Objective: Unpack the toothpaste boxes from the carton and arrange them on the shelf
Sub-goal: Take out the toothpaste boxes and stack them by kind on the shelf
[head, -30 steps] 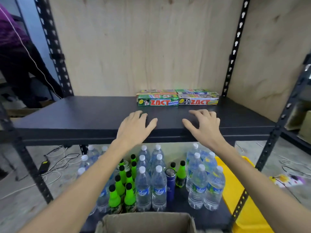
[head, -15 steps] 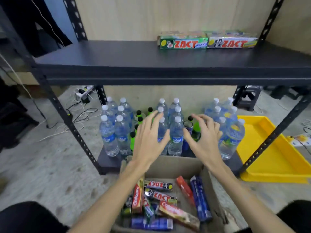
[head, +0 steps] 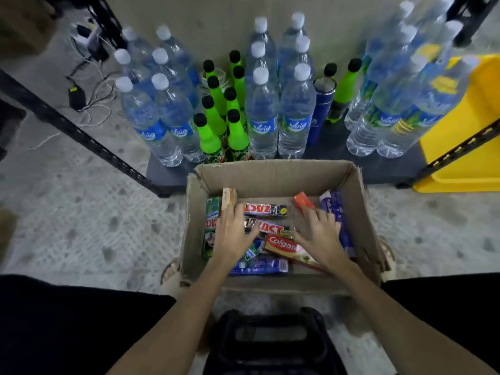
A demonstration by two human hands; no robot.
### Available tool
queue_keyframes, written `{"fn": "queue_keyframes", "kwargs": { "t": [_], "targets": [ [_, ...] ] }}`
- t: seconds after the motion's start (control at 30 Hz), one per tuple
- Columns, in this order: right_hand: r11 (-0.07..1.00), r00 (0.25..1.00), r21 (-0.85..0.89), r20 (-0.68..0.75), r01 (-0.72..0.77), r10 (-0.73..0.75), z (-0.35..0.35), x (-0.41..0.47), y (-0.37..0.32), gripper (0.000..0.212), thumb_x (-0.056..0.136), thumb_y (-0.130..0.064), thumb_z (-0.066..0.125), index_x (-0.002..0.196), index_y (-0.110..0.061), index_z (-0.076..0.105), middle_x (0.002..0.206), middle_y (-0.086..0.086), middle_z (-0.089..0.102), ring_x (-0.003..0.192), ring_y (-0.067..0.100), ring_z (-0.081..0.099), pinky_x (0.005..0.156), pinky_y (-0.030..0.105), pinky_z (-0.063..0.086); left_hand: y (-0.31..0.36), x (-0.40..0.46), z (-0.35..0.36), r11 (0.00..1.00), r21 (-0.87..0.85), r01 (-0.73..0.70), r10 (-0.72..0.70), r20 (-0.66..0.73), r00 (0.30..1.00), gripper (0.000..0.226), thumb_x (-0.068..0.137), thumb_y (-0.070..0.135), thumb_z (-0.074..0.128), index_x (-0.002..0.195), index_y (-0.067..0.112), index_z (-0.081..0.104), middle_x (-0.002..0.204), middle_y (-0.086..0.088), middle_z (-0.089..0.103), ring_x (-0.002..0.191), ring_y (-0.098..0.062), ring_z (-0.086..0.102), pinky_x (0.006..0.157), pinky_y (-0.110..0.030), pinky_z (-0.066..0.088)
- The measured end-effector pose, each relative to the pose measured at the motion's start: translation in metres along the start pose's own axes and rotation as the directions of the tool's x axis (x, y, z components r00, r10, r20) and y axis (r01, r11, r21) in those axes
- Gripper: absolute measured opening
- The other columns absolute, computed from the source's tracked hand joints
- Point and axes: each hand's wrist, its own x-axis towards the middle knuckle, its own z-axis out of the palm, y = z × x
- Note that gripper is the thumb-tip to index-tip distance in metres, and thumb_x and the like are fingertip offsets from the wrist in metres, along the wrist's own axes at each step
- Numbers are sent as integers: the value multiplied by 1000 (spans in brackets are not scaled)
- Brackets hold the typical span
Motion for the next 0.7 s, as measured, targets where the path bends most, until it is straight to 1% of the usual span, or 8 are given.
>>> {"fn": "queue_keyframes", "kwargs": {
  "t": [0.07,0.13,0.23,0.3,0.43,0.53,0.6,0.7],
  "targets": [
    [1000,995,-12,98,-11,12,13,0,7,83,86,-61,64,152,-22,32,149,8,39,131,29,33,106,44,28,-10,2,16,999,-23,29,-28,50,998,68,92,50,62,147,18,38,148,-5,43,134,-24,44,113,-43,38],
    [1000,983,9,184,-11,9,26,1,13,87,82,-62,68,153,-27,30,155,4,33,138,27,28,112,45,24,-18,4,27,998,-63,-11,20,147,989,73,89,52,67,148,22,37,146,-1,43,135,-21,41,115,-42,36],
    [999,966,47,257,-2,-10,43,-2,24,90,79,-59,74,152,-35,27,156,0,32,140,24,24,113,44,20,-29,3,40,992,-39,-123,130,309,942,87,83,58,71,153,25,33,153,0,36,142,-20,32,120,-42,26],
    [999,955,23,294,27,-33,52,-6,33,91,77,-51,78,151,-38,26,154,0,35,135,23,28,108,40,23,-39,4,44,975,20,-223,200,371,907,94,78,63,73,154,25,33,155,0,34,145,-21,28,120,-40,20],
    [997,932,0,357,75,-70,61,-8,46,89,79,-48,78,149,-43,24,154,-1,37,124,22,30,101,41,27,-63,15,45,865,143,-482,351,515,783,101,70,64,78,152,20,38,153,-3,39,142,-22,32,119,-37,19],
    [993,939,-67,337,96,-69,65,-5,53,87,80,-47,77,148,-43,23,155,0,39,125,25,32,100,41,28,-68,24,41,755,246,-608,390,577,718,90,75,48,81,150,20,40,153,-2,41,142,-22,33,121,-38,20],
    [992,951,-104,305,77,-42,63,-4,56,85,80,-45,77,147,-44,25,156,0,39,130,28,31,101,42,30,-67,26,40,687,315,-655,405,583,704,77,83,37,78,149,21,42,152,-3,43,142,-22,35,122,-39,19],
    [996,955,-76,295,42,-17,59,-4,60,75,82,-38,77,142,-45,33,152,-1,42,130,28,31,102,41,33,-65,28,41,624,373,-687,414,587,696,65,87,34,74,145,22,45,150,-4,47,140,-23,39,122,-41,23]
  ]
}}
